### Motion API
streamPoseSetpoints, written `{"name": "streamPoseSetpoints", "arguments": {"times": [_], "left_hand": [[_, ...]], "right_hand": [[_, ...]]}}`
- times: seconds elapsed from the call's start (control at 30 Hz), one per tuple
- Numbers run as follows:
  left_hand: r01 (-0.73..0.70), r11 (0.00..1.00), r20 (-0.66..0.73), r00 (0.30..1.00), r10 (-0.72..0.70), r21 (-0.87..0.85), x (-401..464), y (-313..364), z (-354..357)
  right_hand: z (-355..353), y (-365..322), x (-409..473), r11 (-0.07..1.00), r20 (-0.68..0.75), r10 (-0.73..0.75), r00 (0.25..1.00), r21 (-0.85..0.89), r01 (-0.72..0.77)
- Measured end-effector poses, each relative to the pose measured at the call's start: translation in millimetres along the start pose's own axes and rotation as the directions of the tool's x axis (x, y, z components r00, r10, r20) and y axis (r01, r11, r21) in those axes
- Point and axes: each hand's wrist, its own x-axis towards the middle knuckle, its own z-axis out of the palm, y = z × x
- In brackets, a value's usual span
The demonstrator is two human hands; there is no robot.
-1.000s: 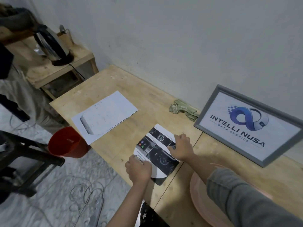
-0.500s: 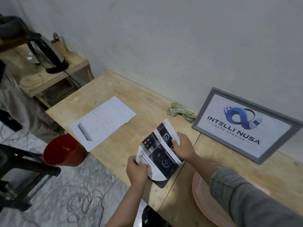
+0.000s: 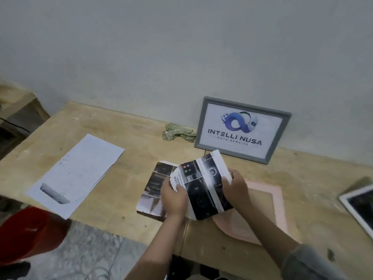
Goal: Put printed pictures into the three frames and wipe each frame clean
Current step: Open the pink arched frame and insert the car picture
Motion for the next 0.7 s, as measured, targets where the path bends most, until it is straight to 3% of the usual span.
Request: {"name": "streamPoseSetpoints", "arguments": {"times": [0.13,0.27,0.37,0.47,0.53,0.6,0.7], "left_hand": [[-0.116,0.987,0.207,0.974,0.091,0.113,-20.6,0.3,37.8],[-0.321,0.917,0.376,0.901,0.218,0.238,-36.3,-5.5,68.3],[-0.479,0.844,0.526,0.796,0.301,0.242,-41.7,-9.7,79.9],[-0.551,0.793,0.688,0.682,0.249,0.26,-39.6,-17.5,86.0],[-0.63,0.676,0.746,0.642,0.178,0.381,-35.8,-22.3,88.4],[-0.735,0.482,0.784,0.604,0.145,0.477,-33.5,-23.4,89.8],[-0.81,0.278,0.832,0.552,0.062,0.517,-30.9,-25.9,89.5]], "right_hand": [[-38.0,41.2,-22.9,0.987,-0.137,0.153,0.979,-0.036,-0.159],[-66.0,70.0,-47.0,0.959,-0.179,0.258,0.949,-0.07,-0.274],[-75.6,87.2,-58.4,0.948,-0.18,0.28,0.943,-0.101,-0.301],[-78.2,98.5,-68.4,0.936,-0.153,0.276,0.949,-0.183,-0.302],[-79.3,100.8,-73.5,0.928,-0.151,0.246,0.958,-0.249,-0.277],[-79.0,102.8,-75.8,0.91,-0.136,0.225,0.965,-0.326,-0.258],[-78.4,106.2,-76.0,0.853,-0.037,0.227,0.973,-0.474,-0.217]]}}
